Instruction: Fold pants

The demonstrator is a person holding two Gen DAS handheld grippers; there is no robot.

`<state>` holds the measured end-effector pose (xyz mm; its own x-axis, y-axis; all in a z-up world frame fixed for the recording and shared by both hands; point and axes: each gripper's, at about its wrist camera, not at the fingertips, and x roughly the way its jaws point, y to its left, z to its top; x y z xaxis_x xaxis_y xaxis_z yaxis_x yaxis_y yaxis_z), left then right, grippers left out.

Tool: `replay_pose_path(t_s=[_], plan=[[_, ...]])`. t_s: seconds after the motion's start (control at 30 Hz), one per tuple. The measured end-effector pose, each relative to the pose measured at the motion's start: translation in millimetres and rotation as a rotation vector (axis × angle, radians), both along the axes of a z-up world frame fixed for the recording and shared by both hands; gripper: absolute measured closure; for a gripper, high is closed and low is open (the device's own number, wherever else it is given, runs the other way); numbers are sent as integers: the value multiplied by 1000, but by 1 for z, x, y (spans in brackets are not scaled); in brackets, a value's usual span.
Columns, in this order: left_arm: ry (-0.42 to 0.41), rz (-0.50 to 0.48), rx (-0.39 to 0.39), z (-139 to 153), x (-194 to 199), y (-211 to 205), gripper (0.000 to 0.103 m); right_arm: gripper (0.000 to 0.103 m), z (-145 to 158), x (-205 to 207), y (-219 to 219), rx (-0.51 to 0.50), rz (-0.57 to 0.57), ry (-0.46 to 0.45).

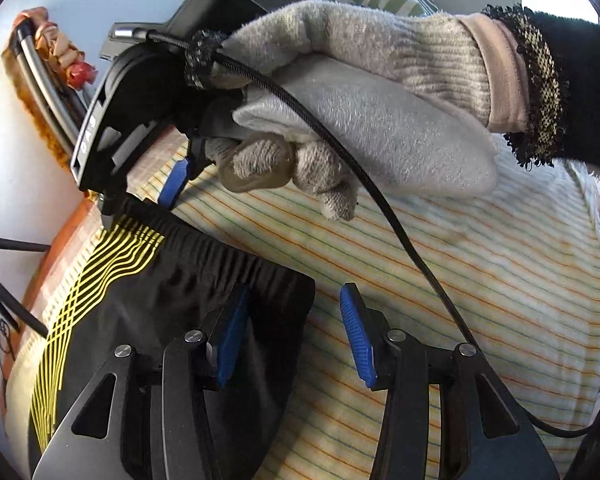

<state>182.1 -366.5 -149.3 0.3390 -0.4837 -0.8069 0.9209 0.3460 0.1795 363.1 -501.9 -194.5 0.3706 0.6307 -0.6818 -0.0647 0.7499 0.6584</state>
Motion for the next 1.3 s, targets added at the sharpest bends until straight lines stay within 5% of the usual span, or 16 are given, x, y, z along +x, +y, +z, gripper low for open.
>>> replay_pose_path(t_s=[0.27,0.37,0.5,0.57,0.9,1.03,1.3], plan=[[24,21,-20,-7,10,0,58,41,3,0,6,-49,19,-21],[5,28,-23,-7,14,1,72,42,5,2,13,-86,28,-30],[47,41,-59,-4,21,7,78,71,1,5,13,-106,24,-12],[40,35,-59,-3,22,8,80,75,-1,5,10,-78,15,-6],[74,88,-166,21,28,22,84,78,3,-1,0,-34,-30,-11],[71,113,-224,37,34,35,85,89,12,-2,0,-6,-52,-18],[85,164,-305,43,35,52,85,91,40,-1,16,-57,-42,-49]])
